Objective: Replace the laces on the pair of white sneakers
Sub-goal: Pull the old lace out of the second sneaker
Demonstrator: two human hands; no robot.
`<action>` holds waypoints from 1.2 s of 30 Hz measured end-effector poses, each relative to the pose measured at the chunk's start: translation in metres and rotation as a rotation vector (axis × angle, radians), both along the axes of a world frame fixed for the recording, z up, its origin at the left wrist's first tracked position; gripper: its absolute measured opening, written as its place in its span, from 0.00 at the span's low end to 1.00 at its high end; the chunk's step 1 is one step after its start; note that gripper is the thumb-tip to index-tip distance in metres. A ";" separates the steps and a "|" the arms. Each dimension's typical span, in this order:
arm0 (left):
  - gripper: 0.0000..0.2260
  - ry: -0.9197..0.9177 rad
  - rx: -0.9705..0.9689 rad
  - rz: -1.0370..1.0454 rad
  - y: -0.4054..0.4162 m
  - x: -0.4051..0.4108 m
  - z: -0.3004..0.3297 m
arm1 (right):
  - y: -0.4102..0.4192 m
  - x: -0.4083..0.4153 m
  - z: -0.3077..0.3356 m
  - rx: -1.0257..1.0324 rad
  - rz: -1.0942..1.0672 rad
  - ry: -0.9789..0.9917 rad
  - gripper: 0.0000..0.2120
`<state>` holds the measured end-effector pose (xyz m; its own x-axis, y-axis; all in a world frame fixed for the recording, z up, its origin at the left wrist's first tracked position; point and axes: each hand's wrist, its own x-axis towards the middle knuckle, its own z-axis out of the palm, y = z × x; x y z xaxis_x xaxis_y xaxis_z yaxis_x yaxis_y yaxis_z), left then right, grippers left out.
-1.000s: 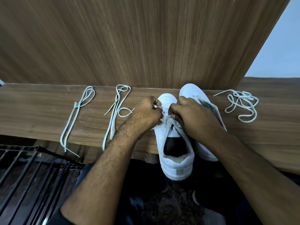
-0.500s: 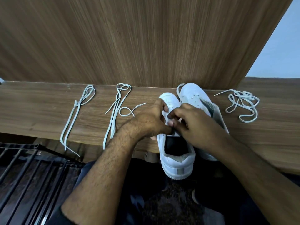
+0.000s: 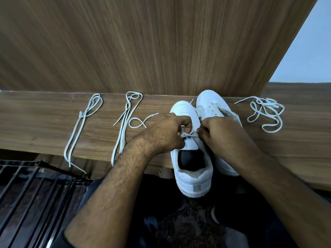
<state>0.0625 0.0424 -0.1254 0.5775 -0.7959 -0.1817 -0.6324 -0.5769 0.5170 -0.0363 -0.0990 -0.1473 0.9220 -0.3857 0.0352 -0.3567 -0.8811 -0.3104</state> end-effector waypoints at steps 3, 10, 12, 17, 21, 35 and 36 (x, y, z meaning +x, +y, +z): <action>0.16 -0.046 -0.011 -0.074 -0.001 0.001 -0.003 | -0.002 0.000 -0.001 0.041 -0.029 -0.001 0.11; 0.21 0.542 -0.441 -0.071 0.006 -0.009 0.015 | -0.006 0.001 0.010 0.216 -0.050 0.087 0.08; 0.19 0.585 -0.476 -0.014 0.005 -0.012 0.016 | -0.007 0.001 0.011 0.239 -0.040 0.097 0.08; 0.11 -0.036 -0.095 0.037 -0.008 -0.005 -0.003 | -0.012 -0.002 0.007 0.268 -0.020 0.014 0.12; 0.07 -0.231 0.011 0.027 -0.014 -0.008 -0.010 | -0.012 -0.001 0.007 0.295 -0.027 0.022 0.14; 0.12 -0.123 -0.259 0.106 -0.006 0.002 -0.008 | -0.015 -0.001 0.004 0.319 -0.005 -0.008 0.10; 0.13 -0.187 -0.124 0.045 -0.007 0.000 -0.009 | -0.015 0.000 0.004 0.319 -0.010 -0.012 0.09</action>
